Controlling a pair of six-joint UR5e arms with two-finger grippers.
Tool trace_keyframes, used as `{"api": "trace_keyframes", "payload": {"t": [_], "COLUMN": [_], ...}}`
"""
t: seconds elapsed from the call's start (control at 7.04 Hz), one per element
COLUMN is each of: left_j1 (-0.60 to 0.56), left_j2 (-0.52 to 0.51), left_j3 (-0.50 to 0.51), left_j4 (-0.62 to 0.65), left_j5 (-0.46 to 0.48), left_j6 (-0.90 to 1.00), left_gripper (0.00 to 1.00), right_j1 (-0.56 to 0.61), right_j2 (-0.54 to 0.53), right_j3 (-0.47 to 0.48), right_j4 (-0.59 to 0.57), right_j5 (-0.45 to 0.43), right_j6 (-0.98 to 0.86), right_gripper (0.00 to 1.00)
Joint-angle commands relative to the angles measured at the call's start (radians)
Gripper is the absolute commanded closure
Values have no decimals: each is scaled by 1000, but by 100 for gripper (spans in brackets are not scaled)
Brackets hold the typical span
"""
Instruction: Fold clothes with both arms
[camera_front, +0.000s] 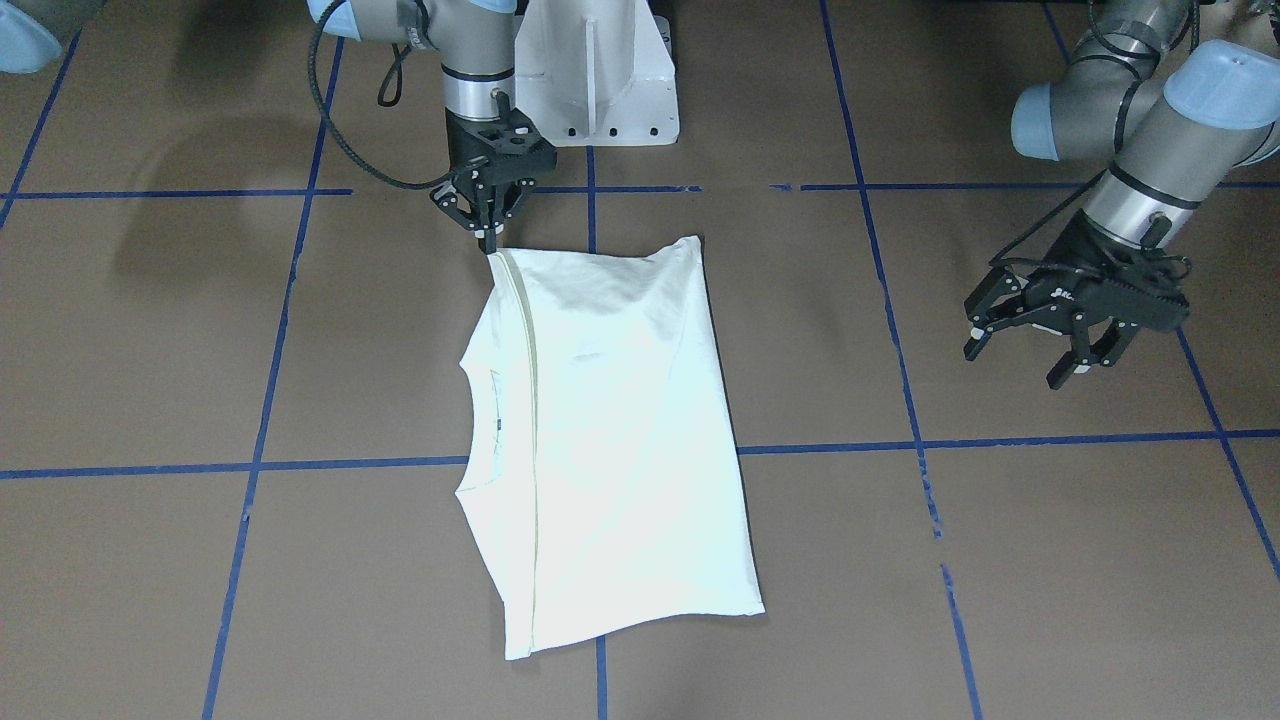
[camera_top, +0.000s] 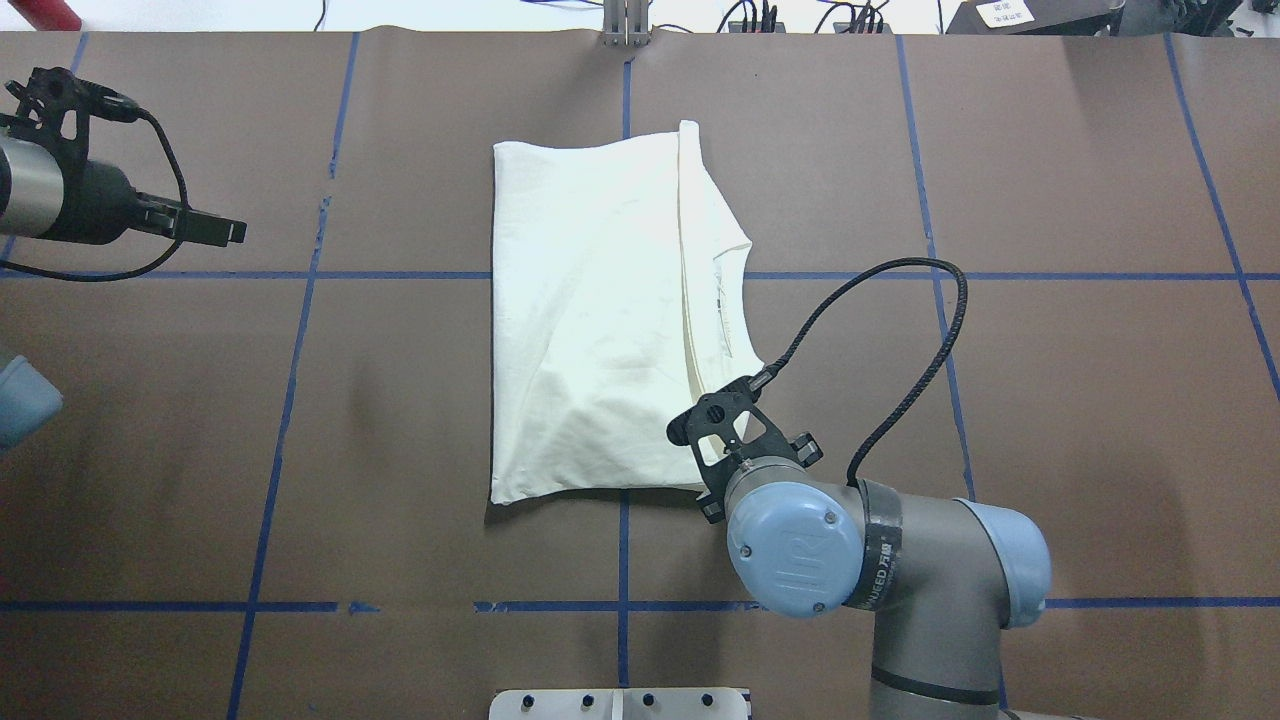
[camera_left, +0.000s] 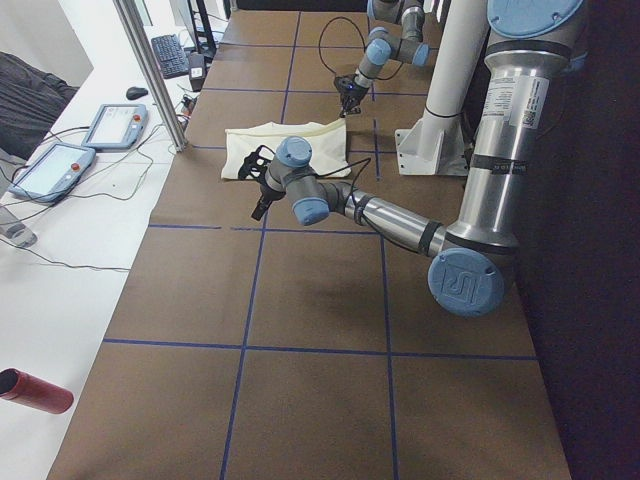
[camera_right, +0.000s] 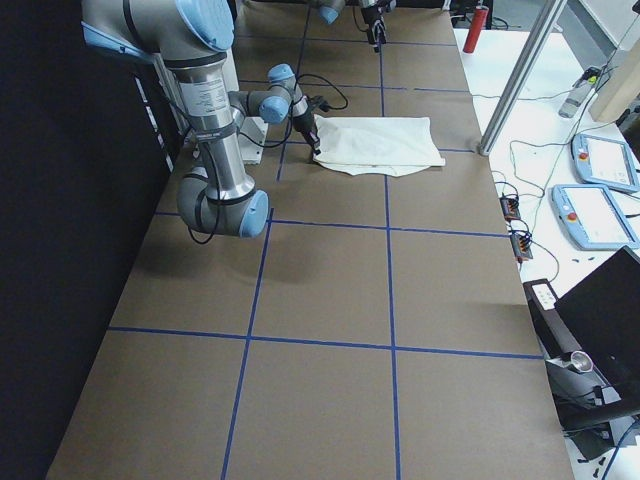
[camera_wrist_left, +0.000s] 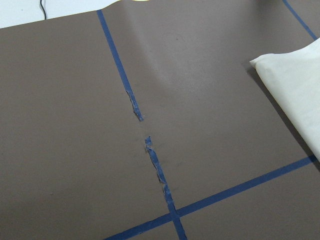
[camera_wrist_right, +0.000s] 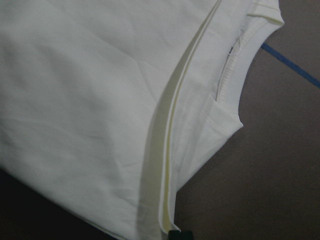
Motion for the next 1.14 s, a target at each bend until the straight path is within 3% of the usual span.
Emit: {"api": "trace_keyframes", "payload": {"t": [0.0,0.28,0.57,0.85,0.99], "left_j1": [1,1,1,29,100], "left_j2": [-1,-1,-4,-3,3], "left_j3": [2,4,-9,-111,-166], "left_j4": [0,0,5,9,9], "left_j5": [0,0,-1,-21,-2], "left_j6": [0,0,-10,-211,-372], "left_gripper": [0,0,0,0,0], "right_j1": [-22,-51,65,178,199], "right_j2": [-46,-33,-14,-26,-26], "right_j3": [23,23,85,96,99], "right_j4": [1,3,6,204,235], "right_j5": [1,-5,65,209,226], "right_j6": [156,303,297,318,487], "right_gripper": [100,0,0,0,0]}}
